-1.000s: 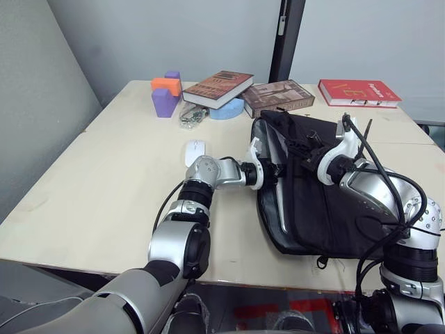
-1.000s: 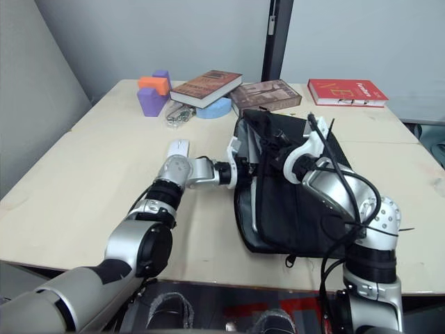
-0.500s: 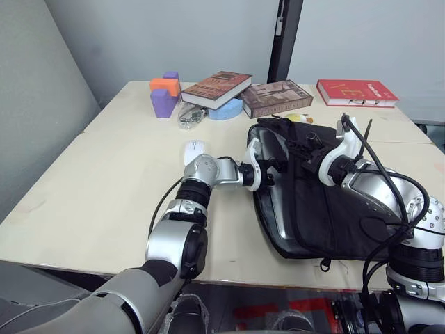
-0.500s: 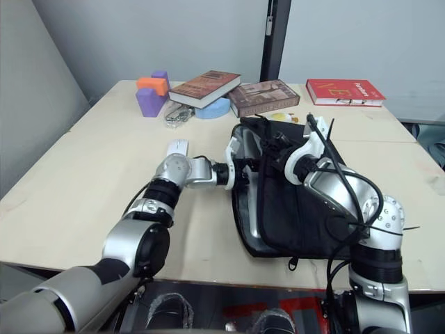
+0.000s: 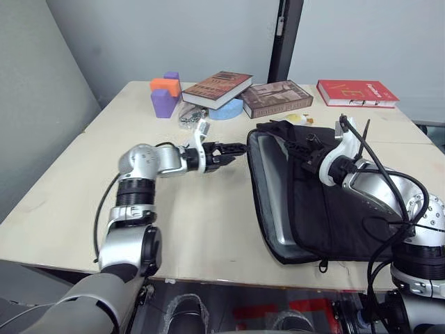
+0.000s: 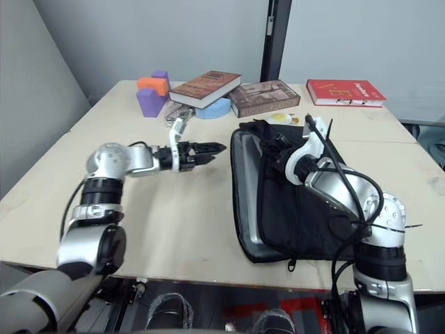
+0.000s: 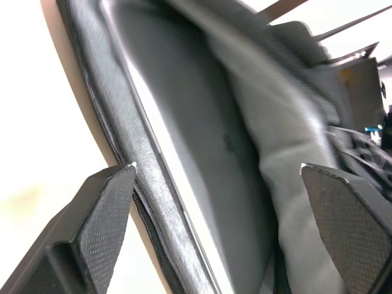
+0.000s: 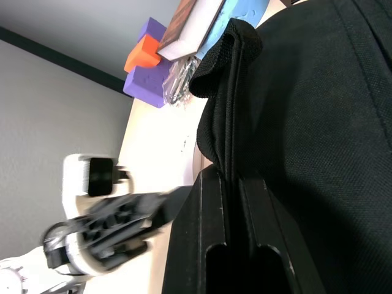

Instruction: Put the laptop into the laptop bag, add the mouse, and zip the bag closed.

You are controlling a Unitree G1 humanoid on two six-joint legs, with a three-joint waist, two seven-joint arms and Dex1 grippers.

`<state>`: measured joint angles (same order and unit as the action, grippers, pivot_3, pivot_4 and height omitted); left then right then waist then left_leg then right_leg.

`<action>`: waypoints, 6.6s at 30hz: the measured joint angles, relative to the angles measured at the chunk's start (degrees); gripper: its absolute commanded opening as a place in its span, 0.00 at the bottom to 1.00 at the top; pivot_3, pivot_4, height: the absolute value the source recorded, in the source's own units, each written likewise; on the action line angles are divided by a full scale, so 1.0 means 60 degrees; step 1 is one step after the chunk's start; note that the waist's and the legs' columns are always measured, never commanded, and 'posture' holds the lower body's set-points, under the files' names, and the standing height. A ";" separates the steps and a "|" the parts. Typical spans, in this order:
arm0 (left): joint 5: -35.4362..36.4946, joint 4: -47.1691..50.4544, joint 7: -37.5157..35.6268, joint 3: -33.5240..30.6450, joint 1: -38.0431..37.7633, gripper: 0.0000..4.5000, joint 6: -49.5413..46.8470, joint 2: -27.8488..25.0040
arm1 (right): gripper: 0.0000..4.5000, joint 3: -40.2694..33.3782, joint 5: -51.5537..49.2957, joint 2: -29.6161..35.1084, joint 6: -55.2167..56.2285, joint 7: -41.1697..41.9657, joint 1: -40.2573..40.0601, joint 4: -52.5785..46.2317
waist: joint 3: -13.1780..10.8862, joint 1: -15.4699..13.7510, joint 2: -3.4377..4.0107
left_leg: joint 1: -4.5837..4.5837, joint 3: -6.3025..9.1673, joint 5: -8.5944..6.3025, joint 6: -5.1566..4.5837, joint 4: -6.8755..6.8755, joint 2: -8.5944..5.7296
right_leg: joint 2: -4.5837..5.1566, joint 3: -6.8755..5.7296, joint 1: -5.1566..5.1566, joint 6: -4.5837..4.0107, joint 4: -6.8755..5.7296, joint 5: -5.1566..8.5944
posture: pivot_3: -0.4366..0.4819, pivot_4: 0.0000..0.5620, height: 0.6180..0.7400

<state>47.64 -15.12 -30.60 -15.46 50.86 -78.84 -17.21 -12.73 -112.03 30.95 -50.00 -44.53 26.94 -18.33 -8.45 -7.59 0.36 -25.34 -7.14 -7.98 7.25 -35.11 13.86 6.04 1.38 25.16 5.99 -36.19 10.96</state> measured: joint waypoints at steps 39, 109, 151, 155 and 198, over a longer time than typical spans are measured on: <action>-0.2394 -0.0667 -0.7984 -0.0596 -0.5398 1.00 0.7335 -0.8059 | 1.00 -0.3038 1.0754 0.6908 0.1188 1.7951 -0.4915 0.1703 | 0.0018 0.0091 -0.0020 | 0.0088 -0.0028 -0.0023 -0.0058 -0.0020 0.0036 | -0.0015 0.0022 -0.0001 -0.0181 -0.0129 0.0110 | 0.48 0.27 0.87; -0.6964 -0.5794 0.1743 0.2556 0.0570 0.63 0.8881 0.0168 | 1.00 -0.0841 1.0342 0.3995 0.0417 1.4853 -0.0444 -0.1047 | 0.0061 0.0084 -0.0035 | 0.0153 -0.0040 -0.0003 -0.0084 -0.0082 0.0031 | -0.0011 0.0050 -0.0055 -0.0228 -0.0214 0.0115 | 0.48 0.27 0.87; -0.6029 -0.1714 -0.7724 0.3726 -0.1410 0.63 1.0957 -0.3348 | 1.00 0.5802 1.5852 -0.0908 -0.3077 0.7098 0.0872 -0.0730 | 0.0051 0.0246 -0.0023 | 0.0189 -0.0059 0.0089 0.0109 0.0197 0.0045 | -0.0040 0.0023 0.0001 -0.0205 -0.0130 0.0124 | 0.48 0.27 0.87; -0.6015 -0.1714 -0.7733 0.3726 -0.1408 0.63 1.0888 -0.3257 | 1.00 0.6098 1.6527 -0.0874 -0.2807 0.7329 0.0872 -0.0551 | 0.0051 0.0254 -0.0023 | 0.0197 -0.0059 0.0092 0.0113 0.0197 0.0046 | -0.0043 0.0025 0.0002 -0.0206 -0.0140 0.0124 | 0.48 0.27 0.87; -0.5854 -0.1726 -0.7743 0.4325 -0.1078 0.63 1.0838 -0.1746 | 0.01 0.0909 1.4765 -0.0792 -0.5145 1.1020 0.3480 -0.1942 | 0.0052 0.0236 -0.0024 | 0.0207 -0.0056 0.0104 0.0096 0.0181 0.0048 | -0.0048 0.0030 -0.0013 -0.0208 -0.0162 0.0122 | 0.48 0.27 0.87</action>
<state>12.52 -25.48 -77.05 10.49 44.39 -13.81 -27.68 -7.28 -23.44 26.20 -80.87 21.59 47.81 -29.98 -8.14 -6.17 0.22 -24.10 -7.48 -7.35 7.82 -34.03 14.15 5.75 1.56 25.08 4.75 -37.17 11.69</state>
